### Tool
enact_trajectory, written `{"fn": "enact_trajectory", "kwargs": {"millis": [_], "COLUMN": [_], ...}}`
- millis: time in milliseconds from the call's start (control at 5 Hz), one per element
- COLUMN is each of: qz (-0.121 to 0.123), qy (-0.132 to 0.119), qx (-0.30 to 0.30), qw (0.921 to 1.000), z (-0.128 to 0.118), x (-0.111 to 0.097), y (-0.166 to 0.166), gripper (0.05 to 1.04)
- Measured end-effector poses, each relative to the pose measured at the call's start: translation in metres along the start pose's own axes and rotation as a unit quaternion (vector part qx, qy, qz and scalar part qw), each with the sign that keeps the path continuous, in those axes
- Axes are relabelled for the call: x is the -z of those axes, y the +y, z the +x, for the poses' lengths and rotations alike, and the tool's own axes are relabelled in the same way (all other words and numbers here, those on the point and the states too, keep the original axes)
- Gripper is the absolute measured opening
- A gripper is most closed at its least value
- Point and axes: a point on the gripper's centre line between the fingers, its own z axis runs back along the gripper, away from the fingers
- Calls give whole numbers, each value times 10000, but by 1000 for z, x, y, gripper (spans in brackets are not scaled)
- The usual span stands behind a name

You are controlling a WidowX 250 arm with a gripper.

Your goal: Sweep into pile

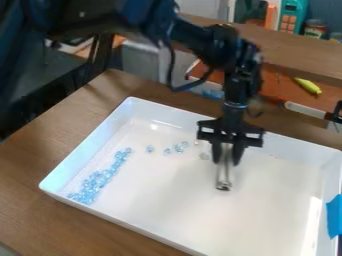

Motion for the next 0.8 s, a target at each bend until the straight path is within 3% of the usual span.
{"fn": "enact_trajectory", "kwargs": {"millis": [400, 800], "qz": [1, -46], "qy": [180, 370], "qx": [-277, -692], "qw": [9995, 9969], "z": [8, 15], "x": [1, -10], "y": [40, 85], "gripper": [378, 378]}}
